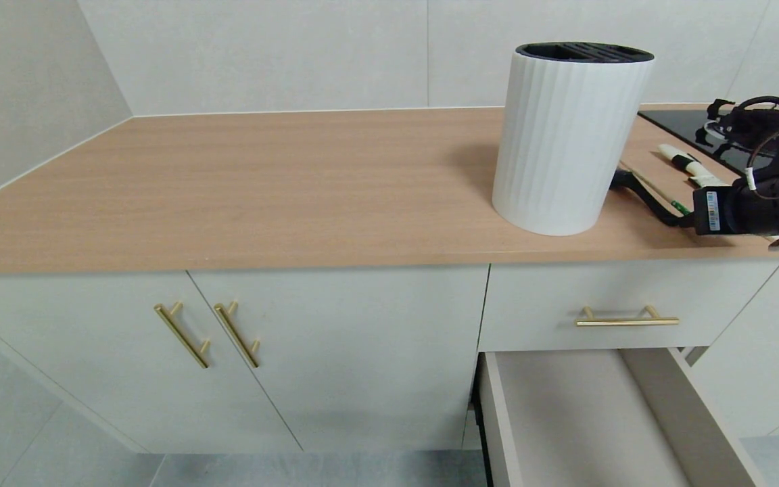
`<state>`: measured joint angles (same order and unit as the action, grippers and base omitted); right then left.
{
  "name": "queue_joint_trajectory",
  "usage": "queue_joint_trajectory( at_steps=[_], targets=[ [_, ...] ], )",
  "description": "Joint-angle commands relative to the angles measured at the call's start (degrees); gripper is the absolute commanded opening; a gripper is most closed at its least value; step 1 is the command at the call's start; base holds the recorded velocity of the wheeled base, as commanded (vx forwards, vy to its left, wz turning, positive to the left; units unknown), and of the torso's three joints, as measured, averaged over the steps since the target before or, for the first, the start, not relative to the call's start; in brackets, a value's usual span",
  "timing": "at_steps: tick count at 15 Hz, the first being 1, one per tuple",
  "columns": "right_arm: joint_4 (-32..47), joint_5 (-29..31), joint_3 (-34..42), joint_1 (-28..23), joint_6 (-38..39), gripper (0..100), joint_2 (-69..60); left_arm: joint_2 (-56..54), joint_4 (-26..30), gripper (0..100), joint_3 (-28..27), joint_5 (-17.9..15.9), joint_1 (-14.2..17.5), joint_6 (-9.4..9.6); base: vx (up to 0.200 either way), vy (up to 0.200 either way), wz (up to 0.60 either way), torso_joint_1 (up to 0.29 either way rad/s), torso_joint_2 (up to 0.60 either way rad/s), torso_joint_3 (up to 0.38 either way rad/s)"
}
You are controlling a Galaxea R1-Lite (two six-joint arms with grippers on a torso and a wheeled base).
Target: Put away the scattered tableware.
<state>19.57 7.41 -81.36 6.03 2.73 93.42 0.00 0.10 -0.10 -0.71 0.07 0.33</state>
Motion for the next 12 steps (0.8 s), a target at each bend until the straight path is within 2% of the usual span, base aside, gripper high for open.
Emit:
queue_joint_trajectory(
  at_steps=[1, 4, 8, 9, 11, 12],
  targets=[
    [0.0, 0.5, 0.3, 0.0, 0.1, 0, -2.9, 0.1, 0.0, 100, 0.0, 0.0, 0.0, 0.02, 0.000, 0.000, 0.00, 0.000, 0.00, 0.000],
    [0.1, 1.8, 2.8, 0.0, 0.1, 0, -10.6, 0.1, 0.0, 100, 0.0, 0.0, 0.0, 0.02, 0.000, 0.000, 0.00, 0.000, 0.00, 0.000],
    [0.4, 0.4, 11.4, 0.0, 0.2, 0, -24.0, 0.1, 0.0, 100, 0.0, 0.0, 0.0, 0.02, 0.000, 0.000, 0.00, 0.000, 0.00, 0.000],
    [0.4, -0.6, 13.2, -0.1, 0.3, 0, -26.2, 0.0, 0.0, 100, 0.0, 0.0, 0.0, 0.02, 0.000, 0.000, 0.00, 0.000, 0.00, 0.000],
    [2.5, -7.2, 16.4, -0.2, 1.5, 0, -33.7, 0.0, 0.0, 100, 0.0, 0.0, 0.0, 0.02, 0.000, 0.000, 0.00, 0.000, 0.00, 0.000],
    [4.0, -8.6, 16.8, -0.2, 1.5, 0, -35.8, 0.1, 0.0, 100, 0.0, 0.0, 0.0, 0.02, 0.000, 0.000, 0.00, 0.000, 0.00, 0.000]
  ],
)
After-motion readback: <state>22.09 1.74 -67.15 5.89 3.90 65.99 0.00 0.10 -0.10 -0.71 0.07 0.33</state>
